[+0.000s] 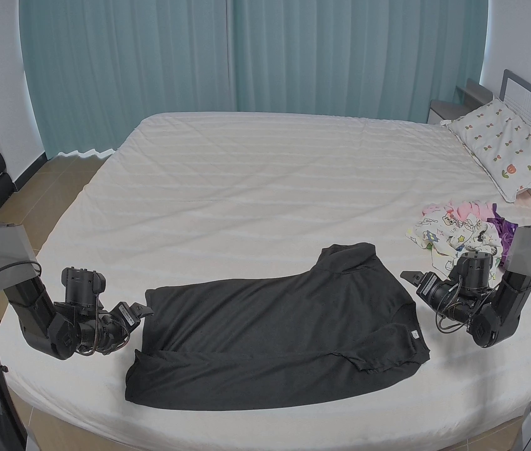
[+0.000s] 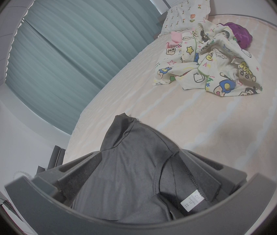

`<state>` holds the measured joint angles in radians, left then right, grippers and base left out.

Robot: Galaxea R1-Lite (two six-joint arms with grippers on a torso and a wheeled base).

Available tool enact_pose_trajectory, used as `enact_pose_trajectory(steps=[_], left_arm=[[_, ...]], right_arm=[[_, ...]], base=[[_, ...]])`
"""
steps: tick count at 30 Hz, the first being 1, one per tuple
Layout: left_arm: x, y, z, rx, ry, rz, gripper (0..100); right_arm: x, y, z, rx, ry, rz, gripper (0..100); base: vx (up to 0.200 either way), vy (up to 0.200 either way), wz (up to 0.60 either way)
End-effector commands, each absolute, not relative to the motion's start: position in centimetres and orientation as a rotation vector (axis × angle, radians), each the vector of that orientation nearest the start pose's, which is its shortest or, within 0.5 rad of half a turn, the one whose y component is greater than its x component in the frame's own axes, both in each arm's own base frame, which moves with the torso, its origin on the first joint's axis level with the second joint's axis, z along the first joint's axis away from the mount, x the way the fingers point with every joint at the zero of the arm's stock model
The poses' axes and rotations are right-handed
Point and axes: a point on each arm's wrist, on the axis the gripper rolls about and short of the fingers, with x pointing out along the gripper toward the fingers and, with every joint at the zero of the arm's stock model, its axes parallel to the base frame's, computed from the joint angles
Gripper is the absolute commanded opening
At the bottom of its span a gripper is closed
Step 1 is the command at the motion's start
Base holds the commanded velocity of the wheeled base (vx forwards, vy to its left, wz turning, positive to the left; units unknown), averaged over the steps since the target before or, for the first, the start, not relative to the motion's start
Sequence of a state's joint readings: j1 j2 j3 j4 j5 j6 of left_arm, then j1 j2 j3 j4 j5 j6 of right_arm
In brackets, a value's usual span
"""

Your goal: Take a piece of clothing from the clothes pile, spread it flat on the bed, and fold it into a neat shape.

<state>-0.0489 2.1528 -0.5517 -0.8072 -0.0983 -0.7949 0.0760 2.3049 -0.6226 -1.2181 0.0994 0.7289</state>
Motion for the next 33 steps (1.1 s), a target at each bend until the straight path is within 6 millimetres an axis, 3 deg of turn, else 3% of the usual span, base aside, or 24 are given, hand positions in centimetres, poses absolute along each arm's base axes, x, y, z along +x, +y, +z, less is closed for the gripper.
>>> enact_pose_trajectory(steps=[1, 9, 21, 33], left_arm=[[30.6, -1.7, 0.2, -0.776, 0.804, 0.185, 100], [30.6, -1.9, 0.2, -0.784, 0.804, 0.184, 100], [30.9, -1.8, 0.5, -0.784, 0.781, 0.190, 100], [34.1, -1.6, 2.0, -0.754, 0.644, 0.221, 100]], right_arm=[[34.7, 2.9, -0.5, 0.717, 0.505, -0.001, 100], [34.8, 3.0, -0.4, 0.715, 0.504, 0.001, 100], [34.8, 3.2, -0.6, 0.711, 0.510, 0.008, 100], [35.0, 3.6, -0.7, 0.699, 0.517, 0.017, 100]], base=[[0.000, 0.000, 0.00], [0.000, -0.175, 0.00], [0.000, 0.000, 0.00], [0.000, 0.000, 0.00]])
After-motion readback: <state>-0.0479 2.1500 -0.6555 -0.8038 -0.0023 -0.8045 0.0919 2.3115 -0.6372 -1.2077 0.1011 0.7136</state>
